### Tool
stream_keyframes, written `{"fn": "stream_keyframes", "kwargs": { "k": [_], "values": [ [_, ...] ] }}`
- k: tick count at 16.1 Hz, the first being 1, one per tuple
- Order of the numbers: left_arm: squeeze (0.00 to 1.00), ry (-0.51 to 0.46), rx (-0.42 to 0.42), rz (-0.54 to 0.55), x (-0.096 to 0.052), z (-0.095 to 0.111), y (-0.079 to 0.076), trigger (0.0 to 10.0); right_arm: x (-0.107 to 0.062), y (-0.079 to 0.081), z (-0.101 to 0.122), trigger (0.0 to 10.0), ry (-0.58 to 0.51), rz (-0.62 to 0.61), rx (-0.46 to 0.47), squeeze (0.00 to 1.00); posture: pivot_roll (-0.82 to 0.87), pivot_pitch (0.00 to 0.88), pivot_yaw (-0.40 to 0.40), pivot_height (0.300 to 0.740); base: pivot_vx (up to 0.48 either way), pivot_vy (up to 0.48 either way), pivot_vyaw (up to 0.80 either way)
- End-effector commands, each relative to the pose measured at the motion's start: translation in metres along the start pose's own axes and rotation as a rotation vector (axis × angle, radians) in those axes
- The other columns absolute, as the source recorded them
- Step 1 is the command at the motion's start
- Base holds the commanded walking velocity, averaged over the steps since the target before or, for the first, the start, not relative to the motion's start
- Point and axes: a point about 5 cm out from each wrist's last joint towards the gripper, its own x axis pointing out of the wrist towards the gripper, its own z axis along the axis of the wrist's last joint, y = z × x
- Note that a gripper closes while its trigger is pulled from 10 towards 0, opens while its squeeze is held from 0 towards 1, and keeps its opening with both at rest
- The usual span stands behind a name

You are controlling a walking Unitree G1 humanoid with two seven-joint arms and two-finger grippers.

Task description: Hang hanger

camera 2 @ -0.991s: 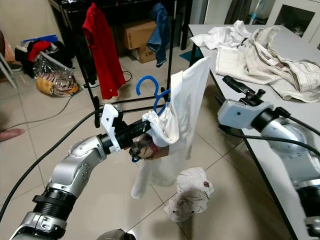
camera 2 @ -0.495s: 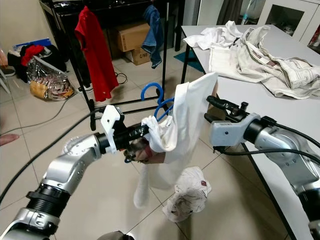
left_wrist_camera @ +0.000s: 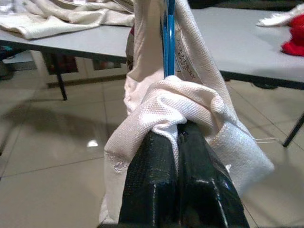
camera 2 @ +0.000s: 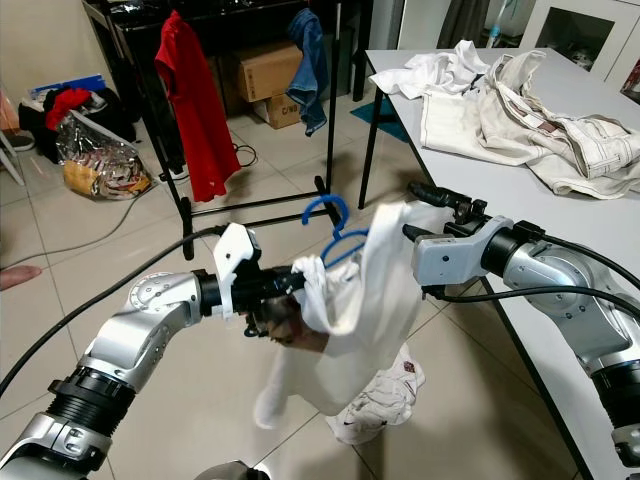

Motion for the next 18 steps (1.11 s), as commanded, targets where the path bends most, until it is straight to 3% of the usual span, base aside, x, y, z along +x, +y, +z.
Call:
{"fn": "stream_keyframes", "kwargs": {
  "k": [1,5,6,7,8,11,12,13,14,18],
  "values": [
    [0.00,-0.012,0.072,-0.029,0.002,0.011,-0.001,10.0,-0.001,0.001,0.000,10.0,-0.004,0.029,-0.021,0.70,0.01,0.000,0.065,0.723,0.000,0.000,0.00],
    [0.00,0.003,0.151,-0.069,0.002,0.020,0.002,10.0,-0.006,0.019,-0.001,10.0,0.002,0.154,0.000,0.69,0.00,0.000,0.066,0.723,0.000,0.000,0.00],
    [0.00,0.015,0.190,-0.079,0.001,0.022,0.004,10.0,-0.008,0.026,-0.003,10.0,0.008,0.208,0.008,0.58,0.00,0.000,0.066,0.723,0.000,0.000,0.00],
    [0.00,0.019,0.203,-0.083,0.000,0.023,0.005,10.0,-0.009,0.029,-0.003,10.0,0.009,0.232,0.015,0.36,0.00,0.000,0.067,0.723,0.000,0.000,0.00],
    [0.00,0.029,0.228,-0.093,0.000,0.024,0.005,10.0,-0.010,0.032,-0.003,10.0,0.009,0.265,0.025,0.00,0.00,0.000,0.067,0.723,0.000,0.000,0.00],
    [0.00,0.056,0.286,-0.132,-0.002,0.026,0.004,10.0,-0.010,0.033,-0.003,10.0,0.005,0.290,0.025,0.00,0.00,0.000,0.066,0.723,0.000,0.000,0.00],
    [0.00,0.062,0.309,-0.141,-0.002,0.025,0.002,10.0,-0.010,0.034,-0.003,7.8,0.006,0.298,0.035,0.00,0.01,0.000,0.065,0.723,0.000,0.000,0.00],
    [0.00,0.060,0.316,-0.143,-0.002,0.025,0.001,10.0,-0.010,0.036,-0.001,2.1,-0.005,0.312,0.046,0.00,0.01,0.000,0.065,0.723,0.000,0.000,0.00],
    [0.00,0.056,0.317,-0.144,-0.002,0.025,0.001,10.0,-0.010,0.037,0.000,0.0,-0.015,0.314,0.052,0.00,0.01,0.000,0.065,0.723,0.000,0.000,0.00],
    [0.00,0.053,0.333,-0.146,-0.001,0.026,0.000,10.0,-0.010,0.037,0.000,0.0,-0.019,0.322,0.061,0.00,0.01,0.000,0.065,0.723,0.000,0.000,0.00]
  ]
}}
